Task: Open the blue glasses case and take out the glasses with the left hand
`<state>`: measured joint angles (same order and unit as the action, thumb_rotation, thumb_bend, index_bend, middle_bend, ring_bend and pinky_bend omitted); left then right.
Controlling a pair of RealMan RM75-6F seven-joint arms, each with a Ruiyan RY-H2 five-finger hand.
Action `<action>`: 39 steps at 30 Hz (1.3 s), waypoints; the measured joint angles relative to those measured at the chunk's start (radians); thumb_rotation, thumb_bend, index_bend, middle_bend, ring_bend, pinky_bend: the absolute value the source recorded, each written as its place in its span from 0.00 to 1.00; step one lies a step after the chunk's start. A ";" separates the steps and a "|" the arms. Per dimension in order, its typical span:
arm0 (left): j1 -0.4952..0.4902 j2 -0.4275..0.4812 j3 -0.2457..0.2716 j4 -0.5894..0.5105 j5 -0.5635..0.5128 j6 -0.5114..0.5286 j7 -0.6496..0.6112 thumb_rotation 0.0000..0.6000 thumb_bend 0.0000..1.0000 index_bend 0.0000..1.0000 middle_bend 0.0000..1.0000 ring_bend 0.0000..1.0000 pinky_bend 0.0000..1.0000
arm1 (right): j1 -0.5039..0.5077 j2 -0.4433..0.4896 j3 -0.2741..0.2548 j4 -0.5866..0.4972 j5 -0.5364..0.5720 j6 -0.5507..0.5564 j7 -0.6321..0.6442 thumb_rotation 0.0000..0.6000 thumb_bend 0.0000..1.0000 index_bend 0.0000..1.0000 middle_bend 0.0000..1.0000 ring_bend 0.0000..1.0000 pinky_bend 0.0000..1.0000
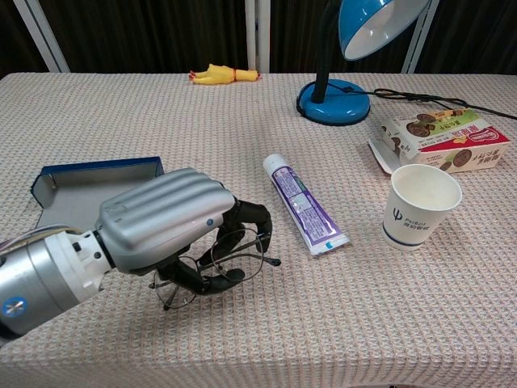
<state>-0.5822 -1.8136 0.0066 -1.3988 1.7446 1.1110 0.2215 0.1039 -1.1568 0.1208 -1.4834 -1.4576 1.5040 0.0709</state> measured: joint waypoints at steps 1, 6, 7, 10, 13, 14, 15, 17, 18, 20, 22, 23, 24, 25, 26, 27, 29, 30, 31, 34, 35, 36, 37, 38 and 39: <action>-0.006 -0.008 -0.007 0.008 -0.006 -0.006 0.002 1.00 0.34 0.44 0.77 0.54 0.46 | 0.000 0.000 0.000 0.002 0.000 0.000 0.002 1.00 0.33 0.00 0.00 0.00 0.00; -0.043 -0.047 -0.045 0.047 -0.039 -0.037 0.014 1.00 0.34 0.44 0.76 0.53 0.45 | -0.001 -0.001 0.003 0.010 0.005 -0.003 0.013 1.00 0.33 0.00 0.00 0.00 0.00; -0.046 -0.050 -0.048 0.051 -0.044 -0.040 0.017 1.00 0.34 0.42 0.75 0.51 0.45 | -0.001 -0.001 0.004 0.012 0.006 -0.003 0.015 1.00 0.33 0.00 0.00 0.00 0.00; -0.051 -0.049 -0.047 0.059 -0.050 -0.042 0.027 1.00 0.33 0.28 0.59 0.40 0.41 | -0.001 0.000 0.006 0.016 0.008 -0.004 0.020 1.00 0.33 0.00 0.00 0.00 0.00; -0.057 -0.035 -0.036 0.054 -0.055 -0.054 0.022 1.00 0.31 0.12 0.34 0.25 0.32 | -0.001 0.000 0.006 0.018 0.008 -0.006 0.021 1.00 0.33 0.00 0.00 0.00 0.00; -0.058 -0.032 -0.034 0.049 -0.058 -0.057 0.021 1.00 0.31 0.08 0.27 0.21 0.30 | -0.001 0.000 0.005 0.018 0.007 -0.006 0.021 1.00 0.33 0.00 0.00 0.00 0.00; -0.060 -0.029 -0.033 0.043 -0.062 -0.060 0.020 1.00 0.30 0.06 0.22 0.19 0.29 | -0.001 0.000 0.005 0.018 0.006 -0.005 0.021 1.00 0.33 0.00 0.00 0.00 0.00; -0.063 -0.024 -0.030 0.033 -0.065 -0.061 0.018 1.00 0.30 0.04 0.15 0.15 0.26 | -0.002 -0.001 0.005 0.017 0.005 -0.003 0.021 1.00 0.33 0.00 0.00 0.00 0.00; -0.065 -0.022 -0.028 0.028 -0.064 -0.059 0.017 1.00 0.30 0.04 0.13 0.13 0.25 | -0.002 -0.001 0.005 0.017 0.005 -0.003 0.020 1.00 0.33 0.00 0.00 0.00 0.00; -0.067 -0.016 -0.025 0.019 -0.063 -0.055 0.017 1.00 0.29 0.03 0.10 0.09 0.22 | -0.003 -0.001 0.005 0.016 0.004 0.000 0.020 1.00 0.33 0.00 0.00 0.00 0.00; -0.069 -0.010 -0.021 0.011 -0.062 -0.053 0.015 1.00 0.29 0.02 0.08 0.06 0.20 | -0.003 0.000 0.006 0.015 0.003 0.001 0.018 1.00 0.33 0.00 0.00 0.00 0.00; -0.070 -0.007 -0.019 0.007 -0.061 -0.051 0.013 1.00 0.28 0.02 0.06 0.05 0.19 | -0.003 0.001 0.006 0.014 0.003 0.001 0.017 1.00 0.33 0.00 0.00 0.00 0.00; -0.071 -0.003 -0.017 0.002 -0.060 -0.049 0.010 1.00 0.27 0.01 0.06 0.04 0.18 | -0.003 0.001 0.006 0.013 0.002 0.002 0.016 1.00 0.33 0.00 0.00 0.00 0.00; -0.071 -0.001 -0.016 -0.001 -0.058 -0.046 0.009 1.00 0.27 0.01 0.05 0.03 0.17 | -0.003 0.002 0.006 0.012 0.002 0.002 0.016 1.00 0.33 0.00 0.00 0.00 0.00; -0.072 0.001 -0.015 -0.004 -0.058 -0.044 0.007 1.00 0.26 0.01 0.05 0.03 0.17 | -0.003 0.002 0.007 0.010 0.002 0.002 0.015 1.00 0.33 0.00 0.00 0.00 0.00; -0.072 0.005 -0.014 -0.010 -0.057 -0.040 0.006 1.00 0.25 0.01 0.05 0.02 0.16 | -0.003 0.003 0.007 0.009 0.002 0.002 0.015 1.00 0.33 0.00 0.00 0.00 0.00; -0.072 0.012 -0.014 -0.021 -0.056 -0.035 0.006 1.00 0.25 0.01 0.05 0.02 0.15 | -0.004 0.004 0.007 0.006 0.001 0.005 0.014 1.00 0.33 0.00 0.00 0.00 0.00; -0.071 0.019 -0.014 -0.031 -0.055 -0.030 0.008 1.00 0.25 0.01 0.05 0.02 0.15 | -0.004 0.004 0.008 0.006 0.001 0.006 0.013 1.00 0.33 0.00 0.00 0.00 0.00; -0.071 0.026 -0.015 -0.041 -0.055 -0.026 0.010 1.00 0.25 0.01 0.05 0.01 0.15 | -0.005 0.005 0.008 0.005 0.001 0.007 0.013 1.00 0.33 0.00 0.00 0.00 0.00; -0.065 0.064 -0.018 -0.086 -0.057 -0.011 0.027 1.00 0.25 0.03 0.05 0.00 0.14 | -0.006 0.006 0.009 0.005 0.002 0.008 0.014 1.00 0.33 0.00 0.00 0.00 0.00; -0.062 0.080 -0.020 -0.103 -0.059 -0.006 0.037 1.00 0.25 0.04 0.05 0.00 0.14 | -0.006 0.006 0.009 0.005 0.002 0.008 0.013 1.00 0.33 0.00 0.00 0.00 0.00; -0.056 0.104 -0.022 -0.127 -0.066 0.002 0.052 1.00 0.25 0.05 0.05 0.00 0.14 | -0.006 0.006 0.009 0.006 0.002 0.008 0.013 1.00 0.33 0.00 0.00 0.00 0.00; -0.050 0.124 -0.024 -0.147 -0.072 0.009 0.064 1.00 0.25 0.06 0.05 0.00 0.13 | -0.006 0.005 0.008 0.006 0.001 0.008 0.012 1.00 0.33 0.00 0.00 0.00 0.00; -0.042 0.147 -0.027 -0.165 -0.079 0.017 0.078 1.00 0.25 0.07 0.05 0.00 0.13 | -0.006 0.004 0.008 0.006 -0.001 0.008 0.012 1.00 0.33 0.00 0.00 0.00 0.00; -0.031 0.181 -0.030 -0.188 -0.088 0.032 0.096 1.00 0.25 0.08 0.05 0.00 0.12 | -0.006 0.004 0.008 0.007 -0.002 0.009 0.011 1.00 0.33 0.00 0.00 0.00 0.00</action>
<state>-0.6131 -1.6328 -0.0238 -1.5864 1.6564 1.1433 0.3172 0.0980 -1.1531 0.1286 -1.4765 -1.4599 1.5130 0.0823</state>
